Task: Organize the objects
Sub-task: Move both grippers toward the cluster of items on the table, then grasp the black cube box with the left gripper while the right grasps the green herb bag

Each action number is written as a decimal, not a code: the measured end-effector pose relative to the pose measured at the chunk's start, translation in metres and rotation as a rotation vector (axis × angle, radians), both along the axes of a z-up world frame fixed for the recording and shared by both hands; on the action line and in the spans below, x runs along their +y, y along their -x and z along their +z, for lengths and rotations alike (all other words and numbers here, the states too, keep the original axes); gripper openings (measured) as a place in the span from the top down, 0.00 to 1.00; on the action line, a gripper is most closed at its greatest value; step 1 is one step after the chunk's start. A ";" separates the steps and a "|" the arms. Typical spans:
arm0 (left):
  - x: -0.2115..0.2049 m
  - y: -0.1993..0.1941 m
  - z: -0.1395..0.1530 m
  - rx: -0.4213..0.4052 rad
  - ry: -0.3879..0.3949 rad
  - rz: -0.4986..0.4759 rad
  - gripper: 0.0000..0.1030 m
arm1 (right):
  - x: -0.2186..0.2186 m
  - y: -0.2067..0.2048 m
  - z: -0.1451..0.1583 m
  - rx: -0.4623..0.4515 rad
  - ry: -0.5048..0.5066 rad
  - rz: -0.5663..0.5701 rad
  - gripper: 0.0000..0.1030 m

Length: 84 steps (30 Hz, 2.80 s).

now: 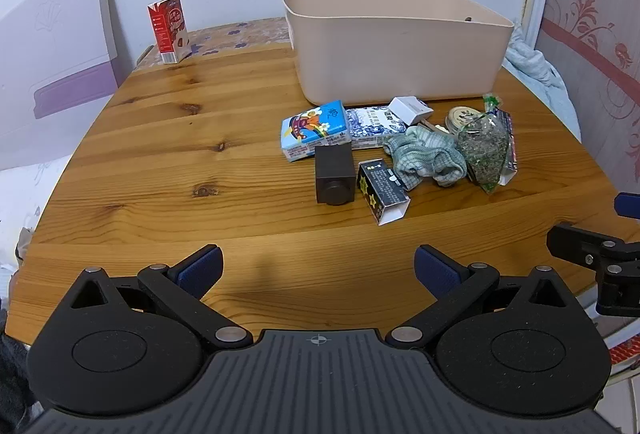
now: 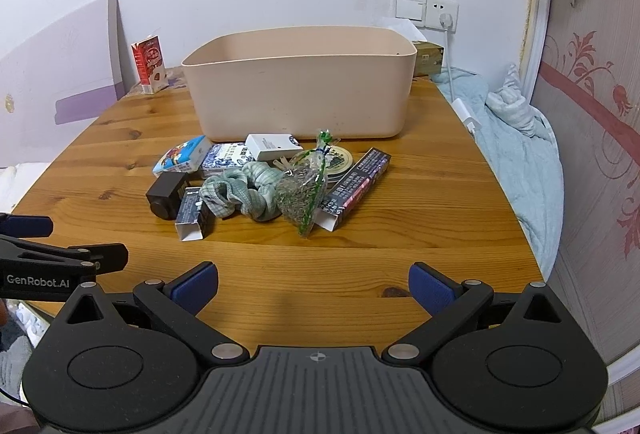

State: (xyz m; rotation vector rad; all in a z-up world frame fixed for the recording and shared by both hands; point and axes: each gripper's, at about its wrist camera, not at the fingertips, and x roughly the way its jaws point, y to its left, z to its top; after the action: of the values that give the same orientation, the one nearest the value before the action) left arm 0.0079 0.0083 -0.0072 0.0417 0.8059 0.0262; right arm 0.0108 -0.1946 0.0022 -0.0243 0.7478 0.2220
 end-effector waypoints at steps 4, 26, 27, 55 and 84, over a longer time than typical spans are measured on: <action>0.001 0.000 -0.001 0.001 0.000 0.000 0.00 | 0.000 0.000 -0.001 0.000 -0.001 0.002 0.00; 0.004 -0.008 -0.004 0.016 -0.008 0.007 0.00 | 0.002 -0.006 -0.004 0.006 0.004 0.016 0.00; 0.004 -0.009 -0.004 0.017 -0.008 0.008 0.00 | 0.002 -0.006 -0.004 0.007 0.006 0.016 0.00; 0.013 -0.028 -0.009 0.028 0.012 0.014 0.00 | 0.016 -0.019 -0.008 -0.041 0.067 0.037 0.00; 0.024 -0.099 -0.034 0.049 0.045 0.011 0.00 | 0.020 -0.089 -0.023 -0.052 -0.034 0.052 0.20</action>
State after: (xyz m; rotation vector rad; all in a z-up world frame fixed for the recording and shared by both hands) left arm 0.1069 0.0321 -0.0409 -0.0042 0.8550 0.0173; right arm 0.0999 -0.1744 -0.0207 -0.0170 0.6921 0.2823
